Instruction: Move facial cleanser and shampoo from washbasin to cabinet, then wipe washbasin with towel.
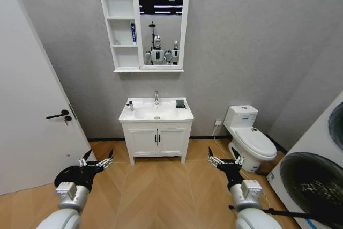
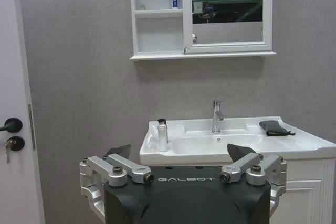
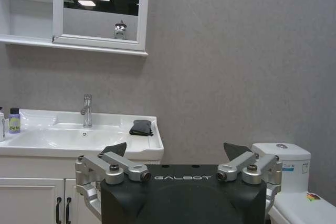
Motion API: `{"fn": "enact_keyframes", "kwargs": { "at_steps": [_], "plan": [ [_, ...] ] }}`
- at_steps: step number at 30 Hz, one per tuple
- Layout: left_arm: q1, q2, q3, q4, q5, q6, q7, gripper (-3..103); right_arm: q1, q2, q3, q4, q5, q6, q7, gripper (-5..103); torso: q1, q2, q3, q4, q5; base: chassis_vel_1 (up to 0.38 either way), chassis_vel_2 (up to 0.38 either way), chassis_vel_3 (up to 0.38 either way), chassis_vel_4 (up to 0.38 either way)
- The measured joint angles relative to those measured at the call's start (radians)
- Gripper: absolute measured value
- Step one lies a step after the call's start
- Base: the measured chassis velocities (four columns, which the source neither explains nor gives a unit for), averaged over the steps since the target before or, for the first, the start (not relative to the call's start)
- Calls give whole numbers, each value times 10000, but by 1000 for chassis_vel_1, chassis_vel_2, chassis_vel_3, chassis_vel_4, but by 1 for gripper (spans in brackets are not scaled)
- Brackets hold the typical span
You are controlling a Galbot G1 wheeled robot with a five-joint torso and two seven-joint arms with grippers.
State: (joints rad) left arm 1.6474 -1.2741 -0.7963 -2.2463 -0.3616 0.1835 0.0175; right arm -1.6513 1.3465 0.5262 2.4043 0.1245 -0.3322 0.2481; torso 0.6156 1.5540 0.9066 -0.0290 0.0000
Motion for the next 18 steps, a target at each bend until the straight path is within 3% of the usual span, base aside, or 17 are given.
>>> {"fn": "enact_keyframes", "kwargs": {
  "at_steps": [18],
  "plan": [
    [-91,32,37,211,-101,-64,25,100,109,-63,9,-134,25,-153,22,100,0,0,0,0,0,0,0,0,0]
  ]
}}
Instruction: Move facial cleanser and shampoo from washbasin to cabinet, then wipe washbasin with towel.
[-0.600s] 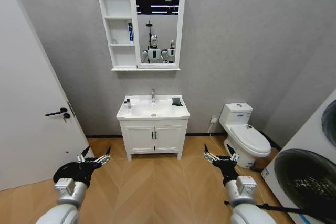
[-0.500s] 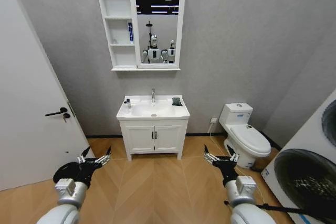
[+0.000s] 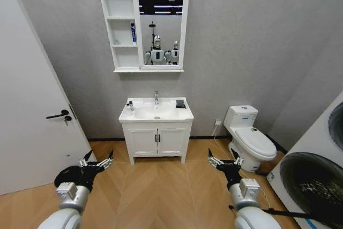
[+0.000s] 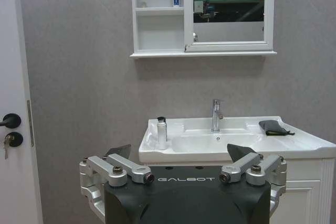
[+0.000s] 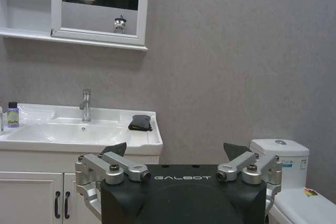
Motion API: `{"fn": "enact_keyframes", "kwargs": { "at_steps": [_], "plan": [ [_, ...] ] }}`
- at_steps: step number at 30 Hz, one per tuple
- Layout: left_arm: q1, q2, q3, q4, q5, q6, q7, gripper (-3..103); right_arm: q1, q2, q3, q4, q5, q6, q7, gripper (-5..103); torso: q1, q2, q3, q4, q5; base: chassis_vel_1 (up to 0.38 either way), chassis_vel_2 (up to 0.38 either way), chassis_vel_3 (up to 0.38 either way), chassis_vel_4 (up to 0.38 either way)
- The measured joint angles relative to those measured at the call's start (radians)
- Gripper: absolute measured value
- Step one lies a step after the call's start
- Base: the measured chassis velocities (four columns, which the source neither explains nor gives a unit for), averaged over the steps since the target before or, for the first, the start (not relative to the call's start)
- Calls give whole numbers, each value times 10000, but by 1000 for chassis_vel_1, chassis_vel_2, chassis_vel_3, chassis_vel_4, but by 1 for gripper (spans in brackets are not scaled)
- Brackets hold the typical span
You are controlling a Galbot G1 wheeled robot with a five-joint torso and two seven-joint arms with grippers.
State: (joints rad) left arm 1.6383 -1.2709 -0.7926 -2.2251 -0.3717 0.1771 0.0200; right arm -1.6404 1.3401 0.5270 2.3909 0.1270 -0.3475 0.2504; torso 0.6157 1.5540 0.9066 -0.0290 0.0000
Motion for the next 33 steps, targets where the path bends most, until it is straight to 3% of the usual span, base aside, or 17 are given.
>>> {"fn": "enact_keyframes", "kwargs": {
  "at_steps": [23,33],
  "plan": [
    [12,-99,-16,-87,7,-13,25,100,-140,79,23,-93,-84,135,-28,100,-5,2,-1,0,0,-9,11,8,-10],
    [78,-215,-24,-117,41,-50,71,100,-163,102,-5,-91,-128,195,-30,100,3,-2,2,3,5,-161,159,185,-180]
  ]
}}
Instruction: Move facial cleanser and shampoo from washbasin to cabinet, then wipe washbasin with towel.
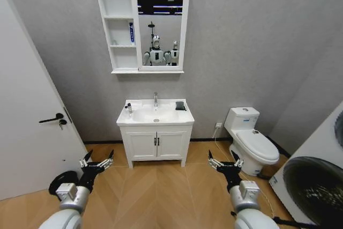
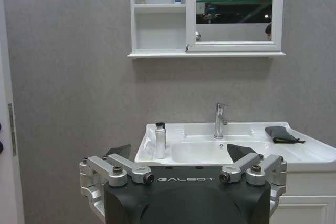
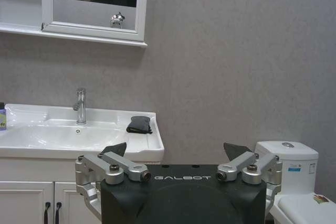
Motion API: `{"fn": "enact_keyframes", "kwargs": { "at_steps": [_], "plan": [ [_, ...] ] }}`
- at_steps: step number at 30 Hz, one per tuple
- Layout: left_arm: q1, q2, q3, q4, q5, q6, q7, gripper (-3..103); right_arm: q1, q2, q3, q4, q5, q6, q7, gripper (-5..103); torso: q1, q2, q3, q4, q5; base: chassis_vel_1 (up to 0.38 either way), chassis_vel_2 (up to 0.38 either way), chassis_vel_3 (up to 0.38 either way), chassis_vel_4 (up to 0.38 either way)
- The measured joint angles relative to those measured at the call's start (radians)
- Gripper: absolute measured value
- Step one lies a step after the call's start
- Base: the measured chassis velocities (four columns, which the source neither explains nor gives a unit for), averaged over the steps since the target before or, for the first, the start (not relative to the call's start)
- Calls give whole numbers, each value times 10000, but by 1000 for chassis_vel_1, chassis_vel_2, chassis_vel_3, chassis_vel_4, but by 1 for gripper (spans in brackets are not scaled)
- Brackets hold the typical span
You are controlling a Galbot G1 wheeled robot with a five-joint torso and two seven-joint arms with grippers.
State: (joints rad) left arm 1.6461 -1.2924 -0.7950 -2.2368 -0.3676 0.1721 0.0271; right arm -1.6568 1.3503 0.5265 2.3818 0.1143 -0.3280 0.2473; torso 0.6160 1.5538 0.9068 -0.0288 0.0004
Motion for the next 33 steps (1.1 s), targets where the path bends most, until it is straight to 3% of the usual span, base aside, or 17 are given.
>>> {"fn": "enact_keyframes", "kwargs": {
  "at_steps": [11,14,15,18,21,23,24,33],
  "plan": [
    [12,-265,-1,209,115,-138,95,100,-170,-81,-70,-104,-122,113,-262,100,-3,2,-1,-1,3,-312,314,318,-313],
    [34,-348,-19,295,134,-200,127,100,-169,-130,-121,-105,-155,93,-292,100,0,1,-1,-6,-13,-362,353,381,-379],
    [51,-381,-32,304,139,-217,131,100,-145,-143,-177,-96,-97,42,-301,100,1,0,0,0,8,-360,390,366,-372],
    [61,-423,-34,312,140,-224,135,100,-78,-153,-304,-70,50,29,-261,100,0,1,-3,-6,-18,-363,342,377,-362],
    [56,-458,-36,308,143,-227,137,100,-53,-157,-312,-76,60,28,-267,100,6,-2,1,2,10,-295,317,307,-360],
    [40,-536,-35,311,144,-234,133,100,-44,-151,-311,-128,64,32,-267,100,7,-1,0,-4,-15,-256,250,247,-179],
    [37,-592,-36,313,146,-255,122,100,-34,-145,-309,-169,63,43,-266,100,8,-2,1,-3,1,-233,154,108,-140],
    [-35,-882,-40,610,302,-573,-147,100,-70,-72,-302,-225,331,-85,-247,100,-15,6,-6,0,-5,-36,48,-2,-24]
  ]
}}
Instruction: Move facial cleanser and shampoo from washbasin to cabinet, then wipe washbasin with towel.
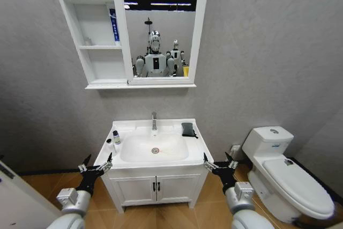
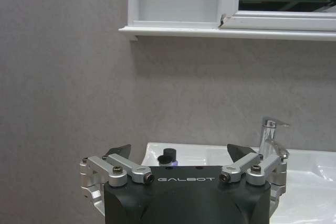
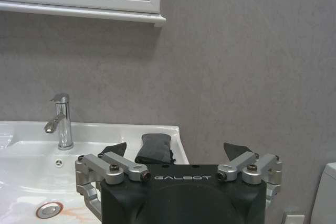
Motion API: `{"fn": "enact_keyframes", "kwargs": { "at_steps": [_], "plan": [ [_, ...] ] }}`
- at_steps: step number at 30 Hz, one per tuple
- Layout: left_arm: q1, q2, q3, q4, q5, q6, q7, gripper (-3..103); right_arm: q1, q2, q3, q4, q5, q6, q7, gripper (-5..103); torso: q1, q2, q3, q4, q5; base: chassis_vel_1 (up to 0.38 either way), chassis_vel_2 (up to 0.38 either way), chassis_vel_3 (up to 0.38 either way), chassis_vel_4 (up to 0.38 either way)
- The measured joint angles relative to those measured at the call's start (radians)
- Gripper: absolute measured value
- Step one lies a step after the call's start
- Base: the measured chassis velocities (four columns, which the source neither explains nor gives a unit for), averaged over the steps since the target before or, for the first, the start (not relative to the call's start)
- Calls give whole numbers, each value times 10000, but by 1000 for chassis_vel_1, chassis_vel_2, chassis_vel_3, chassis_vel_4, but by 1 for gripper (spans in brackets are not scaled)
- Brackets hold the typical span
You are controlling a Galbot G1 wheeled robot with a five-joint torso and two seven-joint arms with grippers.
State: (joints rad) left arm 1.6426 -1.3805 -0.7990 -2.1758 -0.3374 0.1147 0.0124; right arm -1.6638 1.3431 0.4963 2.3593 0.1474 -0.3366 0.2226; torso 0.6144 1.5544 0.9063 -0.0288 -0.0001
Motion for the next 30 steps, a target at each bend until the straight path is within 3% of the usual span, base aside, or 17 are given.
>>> {"fn": "enact_keyframes", "kwargs": {
  "at_steps": [13,16,30],
  "plan": [
    [-863,136,599,1130,64,238,-9,100,158,-74,84,86,144,-87,158,100,15,-4,5,-2,3,18,-22,-18,14],
    [-1790,327,1135,2214,25,95,-226,100,199,-154,159,127,147,-94,179,100,14,-3,5,-4,0,0,0,0,0],
    [-4518,362,1684,5802,747,-783,-247,100,1034,-684,265,-307,872,-391,316,100,14,-4,5,-5,0,0,0,0,0]
  ]
}}
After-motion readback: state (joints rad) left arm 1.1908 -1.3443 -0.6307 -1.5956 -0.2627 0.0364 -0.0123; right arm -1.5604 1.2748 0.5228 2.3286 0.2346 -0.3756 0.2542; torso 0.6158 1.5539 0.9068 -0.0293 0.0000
